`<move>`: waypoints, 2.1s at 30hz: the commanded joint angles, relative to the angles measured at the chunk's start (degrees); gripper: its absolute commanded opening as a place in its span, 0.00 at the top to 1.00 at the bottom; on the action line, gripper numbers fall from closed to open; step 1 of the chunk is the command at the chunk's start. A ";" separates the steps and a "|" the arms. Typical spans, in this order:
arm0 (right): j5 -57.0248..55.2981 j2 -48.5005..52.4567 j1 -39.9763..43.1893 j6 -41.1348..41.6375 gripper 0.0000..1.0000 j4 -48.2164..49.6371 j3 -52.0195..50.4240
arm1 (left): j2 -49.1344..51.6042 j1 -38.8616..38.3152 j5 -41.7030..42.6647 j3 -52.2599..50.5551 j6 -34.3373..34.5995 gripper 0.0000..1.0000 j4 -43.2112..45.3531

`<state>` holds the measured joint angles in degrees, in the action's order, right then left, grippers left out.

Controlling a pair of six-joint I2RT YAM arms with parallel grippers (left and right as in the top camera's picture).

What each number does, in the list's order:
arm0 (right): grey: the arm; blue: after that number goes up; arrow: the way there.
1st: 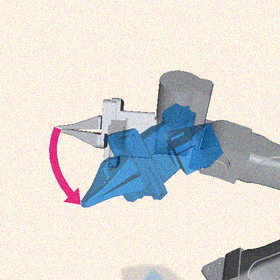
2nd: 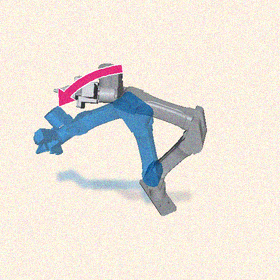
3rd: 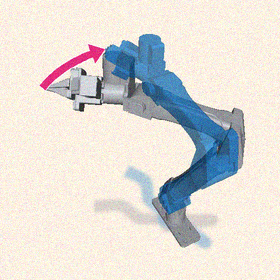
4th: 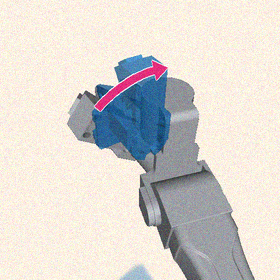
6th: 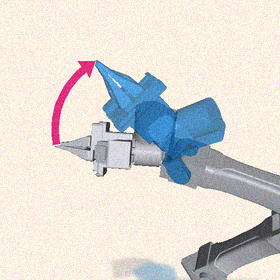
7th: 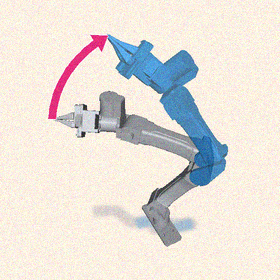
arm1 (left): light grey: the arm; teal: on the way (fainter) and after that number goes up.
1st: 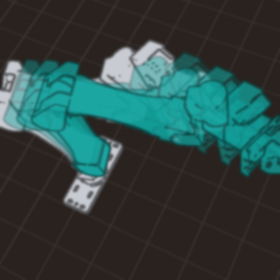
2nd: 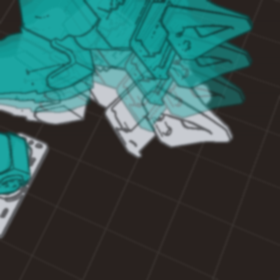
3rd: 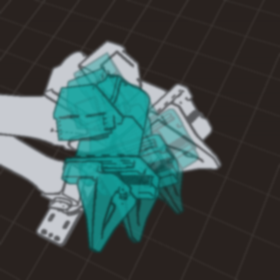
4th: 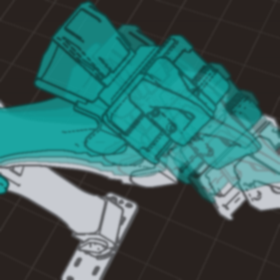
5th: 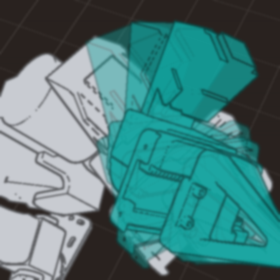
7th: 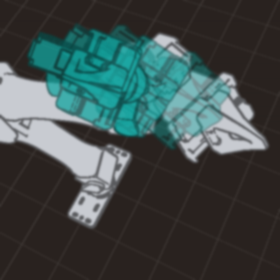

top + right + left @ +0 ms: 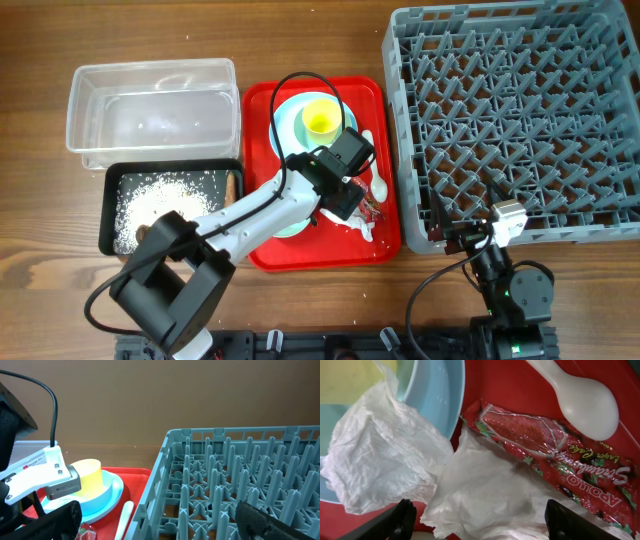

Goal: Sort waste into correct bins and load items into the dishwasher rack
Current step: 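Grasp the white tissue with the left gripper, then carry the tissue left and drop it into the clear plastic bin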

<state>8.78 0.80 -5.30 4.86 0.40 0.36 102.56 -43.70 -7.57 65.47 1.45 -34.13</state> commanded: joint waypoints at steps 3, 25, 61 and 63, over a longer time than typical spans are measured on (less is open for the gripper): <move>0.26 -0.15 0.07 -0.26 0.00 0.24 -0.04 | 3.80 0.50 0.76 0.11 -2.73 0.14 0.31; 0.26 -0.15 0.07 -0.22 0.00 0.24 -0.04 | 6.64 1.51 2.12 0.09 -2.51 0.19 1.42; 0.26 0.00 0.07 -0.24 0.00 0.24 -0.04 | -33.16 14.40 -19.76 0.13 12.96 0.96 -9.77; 0.26 0.00 0.07 -0.24 0.00 0.24 -0.04 | -32.09 22.16 -19.19 0.11 17.38 0.96 -7.98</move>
<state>8.78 0.80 -5.30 4.86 0.40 0.36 69.69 -30.37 -24.14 65.41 9.93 -43.92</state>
